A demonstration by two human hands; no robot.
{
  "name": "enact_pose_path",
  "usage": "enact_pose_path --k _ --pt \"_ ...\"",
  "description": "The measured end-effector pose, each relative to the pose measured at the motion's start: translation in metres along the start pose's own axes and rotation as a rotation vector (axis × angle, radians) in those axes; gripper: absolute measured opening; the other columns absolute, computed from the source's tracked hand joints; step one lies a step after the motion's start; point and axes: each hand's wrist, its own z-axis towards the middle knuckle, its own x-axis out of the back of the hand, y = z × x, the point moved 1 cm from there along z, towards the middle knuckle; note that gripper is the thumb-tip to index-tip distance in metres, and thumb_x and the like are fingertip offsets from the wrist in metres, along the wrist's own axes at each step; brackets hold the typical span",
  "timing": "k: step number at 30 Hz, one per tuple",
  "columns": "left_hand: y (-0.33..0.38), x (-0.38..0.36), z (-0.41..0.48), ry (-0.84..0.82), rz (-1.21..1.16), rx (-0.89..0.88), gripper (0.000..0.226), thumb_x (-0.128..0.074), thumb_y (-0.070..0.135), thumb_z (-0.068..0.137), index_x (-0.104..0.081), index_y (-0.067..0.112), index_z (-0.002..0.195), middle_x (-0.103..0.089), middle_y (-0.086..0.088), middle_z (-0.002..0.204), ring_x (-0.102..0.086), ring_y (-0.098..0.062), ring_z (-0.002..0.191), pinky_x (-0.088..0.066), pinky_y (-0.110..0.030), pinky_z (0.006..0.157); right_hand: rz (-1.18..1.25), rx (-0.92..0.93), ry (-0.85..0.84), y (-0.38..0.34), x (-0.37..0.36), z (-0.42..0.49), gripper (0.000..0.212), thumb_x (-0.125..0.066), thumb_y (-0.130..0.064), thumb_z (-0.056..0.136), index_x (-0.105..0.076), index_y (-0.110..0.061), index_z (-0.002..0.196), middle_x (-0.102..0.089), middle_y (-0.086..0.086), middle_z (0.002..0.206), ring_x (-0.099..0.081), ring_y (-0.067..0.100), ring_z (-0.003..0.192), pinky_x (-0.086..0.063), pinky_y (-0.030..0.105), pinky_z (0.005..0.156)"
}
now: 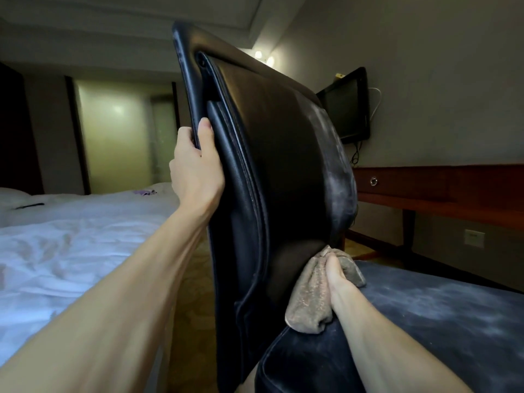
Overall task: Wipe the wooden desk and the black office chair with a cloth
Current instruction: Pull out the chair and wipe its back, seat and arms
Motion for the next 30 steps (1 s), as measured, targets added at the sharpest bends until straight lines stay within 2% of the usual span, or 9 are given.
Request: enact_pose_path --k 4,10,12,14,17,20,24,28,30 --pt "0.004 0.0 -0.004 -0.017 0.019 0.01 0.045 -0.033 0.059 0.106 -0.036 0.024 0.078 -0.047 0.008 0.067 -0.051 -0.028 0.083 -0.029 -0.038 0.071 0.104 -0.172 -0.062 0.011 0.01 -0.019 0.048 -0.051 -0.053 0.101 -0.064 -0.008 0.087 -0.071 0.012 0.063 -0.061 0.028 0.077 -0.049 0.036 0.075" --pt "0.007 0.011 -0.011 -0.064 0.05 -0.012 0.041 -0.032 0.054 0.108 -0.039 0.016 0.094 -0.049 0.005 0.073 -0.048 -0.031 0.085 -0.027 -0.036 0.073 -0.165 -0.236 -0.202 0.003 0.035 -0.057 0.035 -0.058 -0.021 0.095 -0.061 -0.006 0.064 -0.061 0.015 0.06 -0.064 0.024 0.062 -0.052 0.022 0.055" --pt "0.005 0.018 -0.015 -0.118 0.09 -0.035 0.043 -0.031 0.053 0.108 -0.044 0.012 0.106 -0.059 -0.005 0.089 -0.052 -0.035 0.094 -0.036 -0.042 0.078 -0.239 -0.137 -0.21 -0.023 0.046 -0.065 0.034 -0.049 -0.01 0.101 -0.047 -0.007 0.067 -0.047 0.017 0.057 -0.059 0.017 0.062 -0.042 0.01 0.044" --pt "0.003 0.026 -0.021 -0.184 0.155 -0.03 0.05 -0.032 0.052 0.108 -0.047 0.008 0.127 -0.064 -0.017 0.11 -0.056 -0.039 0.106 -0.044 -0.049 0.09 -0.143 0.021 -0.201 -0.051 0.057 -0.076 0.023 -0.056 -0.009 0.093 -0.053 -0.011 0.07 -0.056 0.007 0.056 -0.058 0.01 0.047 -0.045 0.015 0.039" --pt "-0.007 0.034 -0.04 -0.246 0.209 -0.033 0.049 -0.037 0.046 0.109 -0.046 0.009 0.14 -0.063 -0.02 0.125 -0.056 -0.039 0.117 -0.045 -0.05 0.097 -0.018 0.214 -0.105 -0.081 0.073 -0.094 0.011 -0.055 -0.009 0.074 -0.062 -0.01 0.065 -0.065 0.006 0.065 -0.065 0.014 0.055 -0.052 0.019 0.054" --pt "-0.028 0.039 -0.073 -0.297 0.201 -0.012 0.046 -0.04 0.042 0.108 -0.046 0.011 0.141 -0.062 -0.022 0.129 -0.056 -0.039 0.122 -0.046 -0.051 0.099 -0.433 0.292 0.107 -0.096 0.085 -0.1 0.055 -0.062 -0.039 0.07 -0.069 -0.006 0.114 -0.07 0.012 0.112 -0.068 0.033 0.104 -0.054 0.038 0.094" --pt "-0.061 0.048 -0.112 -0.363 0.216 0.022 0.045 -0.036 0.049 0.108 -0.053 0.012 0.128 -0.064 -0.013 0.115 -0.059 -0.037 0.111 -0.042 -0.041 0.084 -0.983 0.567 0.229 -0.089 0.08 -0.106 0.067 -0.054 -0.058 0.081 -0.062 -0.011 0.127 -0.059 0.017 0.138 -0.052 0.041 0.129 -0.043 0.045 0.103" --pt "-0.072 0.049 -0.132 -0.388 0.168 0.102 0.044 -0.033 0.06 0.106 -0.056 0.023 0.114 -0.062 0.007 0.1 -0.06 -0.021 0.098 -0.039 -0.036 0.08 -1.513 0.516 -0.102 -0.053 0.061 -0.074 0.087 -0.055 -0.069 0.086 -0.041 -0.017 0.155 -0.009 0.009 0.172 0.004 0.035 0.158 -0.003 0.06 0.124" --pt "-0.073 0.05 -0.139 -0.378 0.106 0.16 0.04 -0.033 0.066 0.103 -0.057 0.033 0.108 -0.063 0.016 0.096 -0.061 -0.01 0.094 -0.04 -0.034 0.079 -1.68 0.371 -0.281 -0.021 0.06 -0.06 0.102 -0.046 -0.083 0.083 -0.03 -0.019 0.161 -0.003 0.006 0.173 0.008 0.033 0.158 0.001 0.062 0.124"
